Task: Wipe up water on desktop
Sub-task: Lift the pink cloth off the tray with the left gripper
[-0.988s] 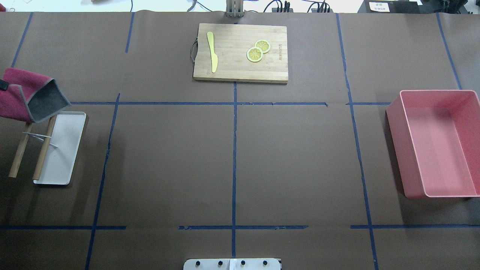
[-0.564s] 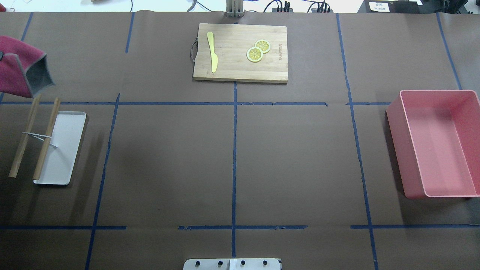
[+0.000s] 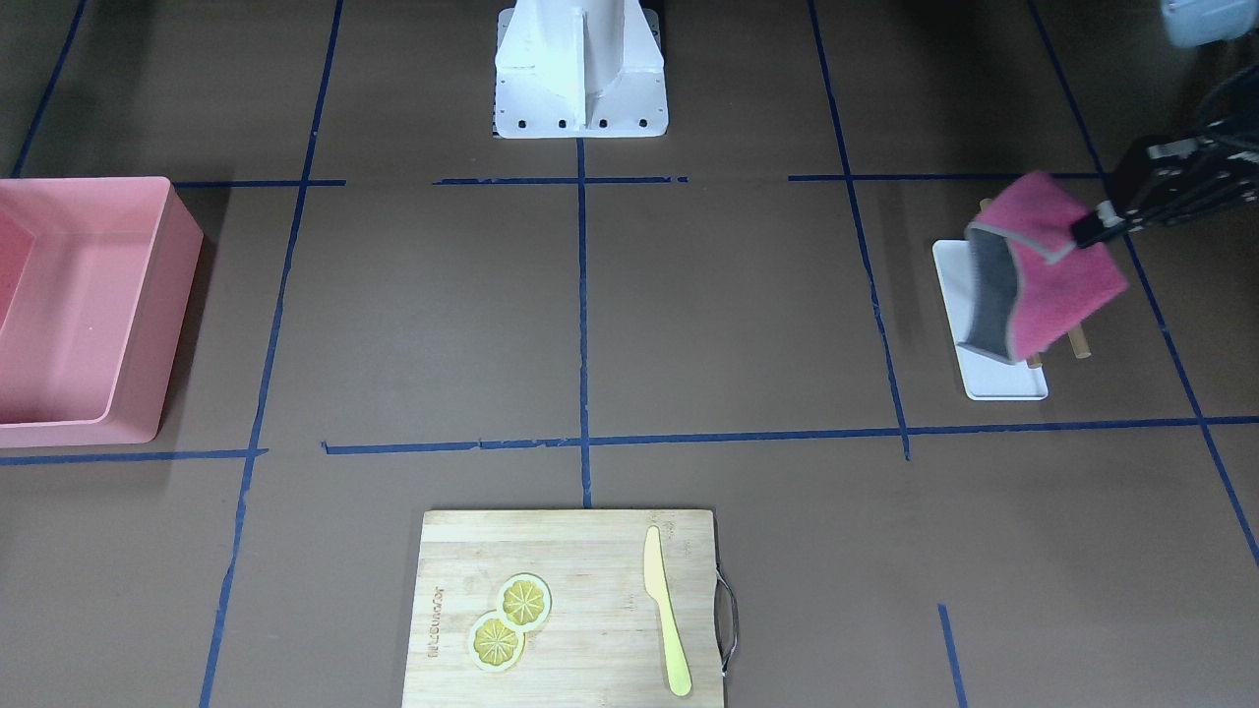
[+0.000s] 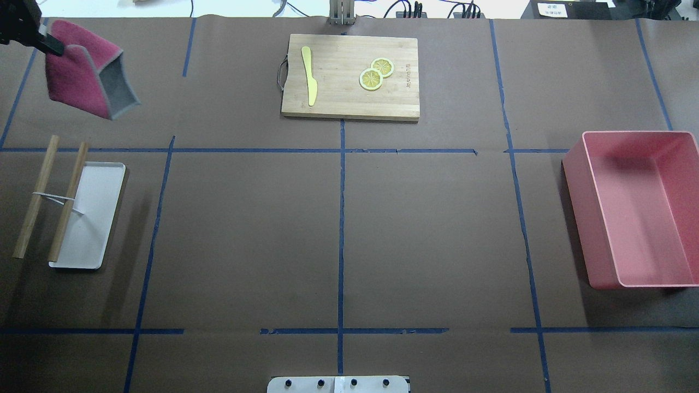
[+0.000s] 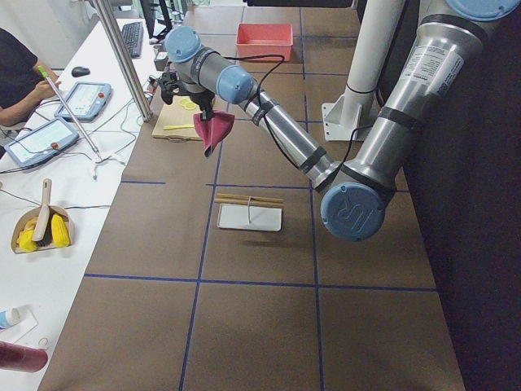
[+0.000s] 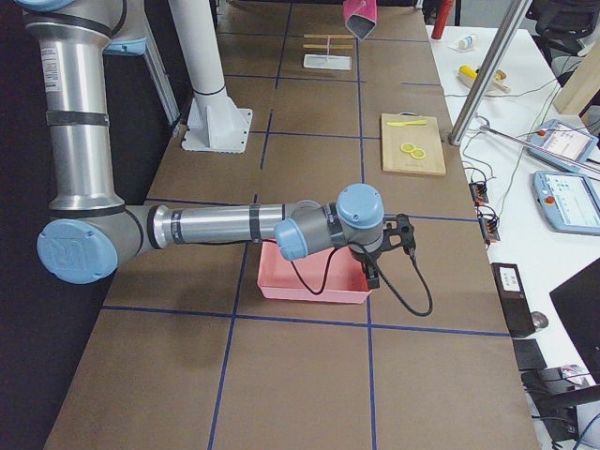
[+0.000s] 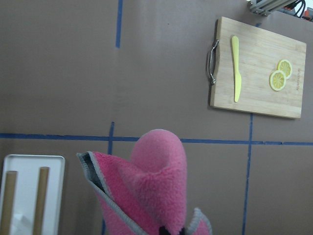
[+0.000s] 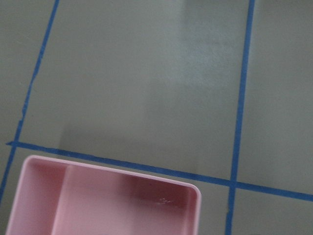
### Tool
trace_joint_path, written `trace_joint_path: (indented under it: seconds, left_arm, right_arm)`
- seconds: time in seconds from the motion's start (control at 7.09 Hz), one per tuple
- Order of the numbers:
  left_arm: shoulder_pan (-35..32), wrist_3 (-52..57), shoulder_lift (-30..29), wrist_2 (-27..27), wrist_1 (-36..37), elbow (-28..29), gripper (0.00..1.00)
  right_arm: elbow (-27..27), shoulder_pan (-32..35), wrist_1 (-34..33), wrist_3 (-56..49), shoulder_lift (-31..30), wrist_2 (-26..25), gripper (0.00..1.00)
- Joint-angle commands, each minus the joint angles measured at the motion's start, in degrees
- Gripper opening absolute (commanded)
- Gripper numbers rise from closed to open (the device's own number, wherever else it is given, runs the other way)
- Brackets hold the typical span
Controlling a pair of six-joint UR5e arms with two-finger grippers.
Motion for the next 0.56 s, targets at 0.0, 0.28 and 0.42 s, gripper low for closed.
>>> trace_joint_path:
  seconds: [0.0,0.28,0.42]
  left_arm:
    - [6.5,-12.9,-0.5,4.7,-8.1,0.1,0.02]
    - [13.0,-24.1,-0.6,11.6,-18.4,2.0,0.02]
    - [15.9,-30.0,-0.6,15.6,-21.8,1.9,0.02]
  right_arm:
    - [8.4,-9.2,0.2,14.9,6.0,-0.5,1.0]
    - [12.0,-16.2,0.1,19.7,13.7,-2.5,1.0]
    - [13.0,-21.1,0.1,20.7,17.7,-5.9,1.0]
